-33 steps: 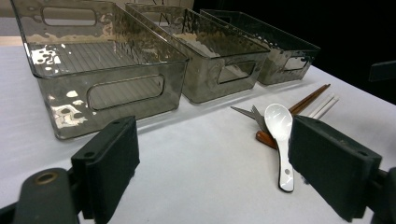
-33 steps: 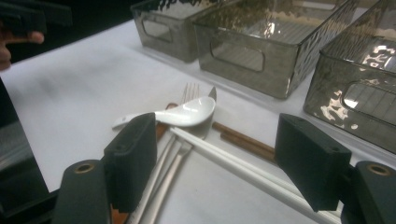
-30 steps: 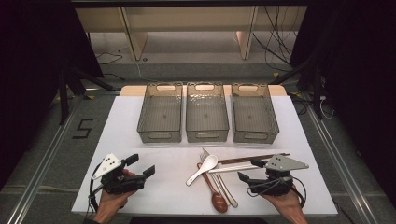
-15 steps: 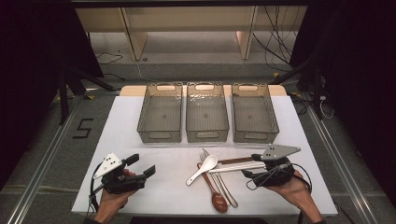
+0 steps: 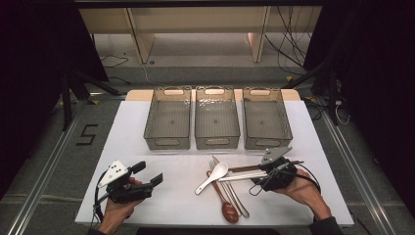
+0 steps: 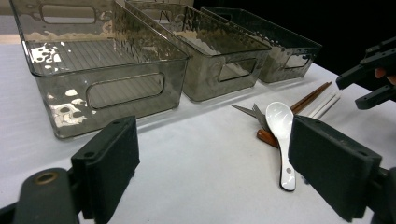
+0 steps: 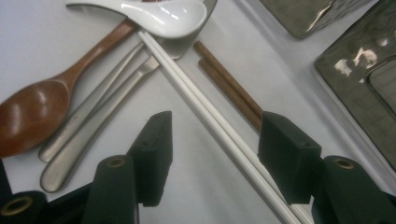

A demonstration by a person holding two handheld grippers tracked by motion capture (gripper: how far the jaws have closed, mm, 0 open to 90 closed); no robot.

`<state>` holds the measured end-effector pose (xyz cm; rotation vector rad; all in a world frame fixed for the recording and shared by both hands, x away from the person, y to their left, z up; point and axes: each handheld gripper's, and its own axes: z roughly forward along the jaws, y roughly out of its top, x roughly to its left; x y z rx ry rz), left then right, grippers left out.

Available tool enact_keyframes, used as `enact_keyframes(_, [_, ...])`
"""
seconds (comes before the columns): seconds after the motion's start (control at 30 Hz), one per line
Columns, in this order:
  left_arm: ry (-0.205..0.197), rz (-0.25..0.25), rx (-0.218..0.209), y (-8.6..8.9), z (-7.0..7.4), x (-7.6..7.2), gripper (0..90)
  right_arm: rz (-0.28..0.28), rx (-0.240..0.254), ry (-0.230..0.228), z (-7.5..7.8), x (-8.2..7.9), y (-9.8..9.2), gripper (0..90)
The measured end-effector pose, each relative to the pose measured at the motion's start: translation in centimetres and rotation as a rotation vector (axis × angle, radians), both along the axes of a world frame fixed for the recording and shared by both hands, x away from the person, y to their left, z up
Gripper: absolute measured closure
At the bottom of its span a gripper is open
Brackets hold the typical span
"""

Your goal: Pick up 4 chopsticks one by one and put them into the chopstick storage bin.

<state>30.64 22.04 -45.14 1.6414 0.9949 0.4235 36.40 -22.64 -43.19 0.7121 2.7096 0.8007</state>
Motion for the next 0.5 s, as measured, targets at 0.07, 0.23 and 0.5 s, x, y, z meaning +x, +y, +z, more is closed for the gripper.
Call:
enact_keyframes(0.07, [-0.001, -0.001, 0.001, 0.0, 0.0, 0.0, 15.9, 0.005, -0.025, 0.009, -0.5, 0.4, 0.3, 49.0])
enact_keyframes(0.23, [0.0, 0.0, 0.001, 0.0, 0.0, 0.0, 15.9, 0.015, -0.064, 0.024, -1.0, 0.8, 0.4, 54.1])
enact_keyframes(0.5, [0.004, -0.002, -0.002, 0.0, -0.1, 0.0, 15.9, 0.046, -0.123, 0.03, -1.9, 1.4, 0.5, 61.0])
